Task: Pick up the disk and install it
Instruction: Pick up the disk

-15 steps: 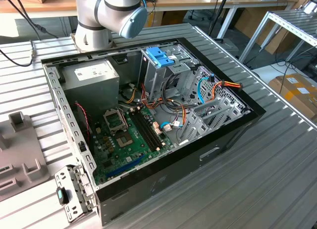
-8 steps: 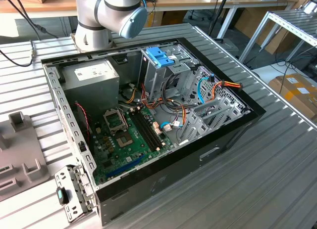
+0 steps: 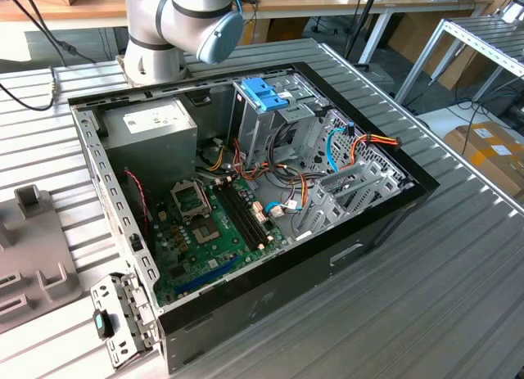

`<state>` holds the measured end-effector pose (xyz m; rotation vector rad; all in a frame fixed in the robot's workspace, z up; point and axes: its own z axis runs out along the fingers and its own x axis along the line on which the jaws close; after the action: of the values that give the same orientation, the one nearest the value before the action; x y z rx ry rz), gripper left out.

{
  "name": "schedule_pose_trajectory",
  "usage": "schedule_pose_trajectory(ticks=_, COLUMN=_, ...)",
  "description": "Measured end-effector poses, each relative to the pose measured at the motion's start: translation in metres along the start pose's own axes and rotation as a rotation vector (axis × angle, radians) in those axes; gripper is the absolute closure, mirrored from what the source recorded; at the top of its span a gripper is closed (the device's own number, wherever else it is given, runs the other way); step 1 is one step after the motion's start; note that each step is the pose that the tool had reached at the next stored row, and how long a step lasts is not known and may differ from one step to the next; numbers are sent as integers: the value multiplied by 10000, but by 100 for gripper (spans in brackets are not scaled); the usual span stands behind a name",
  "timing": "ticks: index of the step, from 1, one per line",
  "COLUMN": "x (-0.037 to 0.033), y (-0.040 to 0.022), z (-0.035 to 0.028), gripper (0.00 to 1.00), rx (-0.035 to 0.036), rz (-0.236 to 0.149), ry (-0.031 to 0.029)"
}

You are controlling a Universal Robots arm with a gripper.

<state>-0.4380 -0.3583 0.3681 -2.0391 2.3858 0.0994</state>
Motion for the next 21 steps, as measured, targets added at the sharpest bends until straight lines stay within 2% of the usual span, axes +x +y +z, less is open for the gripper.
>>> schedule_pose_trajectory(ticks=17, x=-12, y=2, z=70, gripper=58, rx=-3, rz=-13, ry=-11)
schedule_pose_trajectory(ticks=20, x=-27, y=5, z=77, gripper=58, rx=-21, rz=-410, ry=8)
schedule_pose_trajectory(ticks=21, x=-31, y=6, z=81, gripper=58, rx=-20, rz=-437, ry=8)
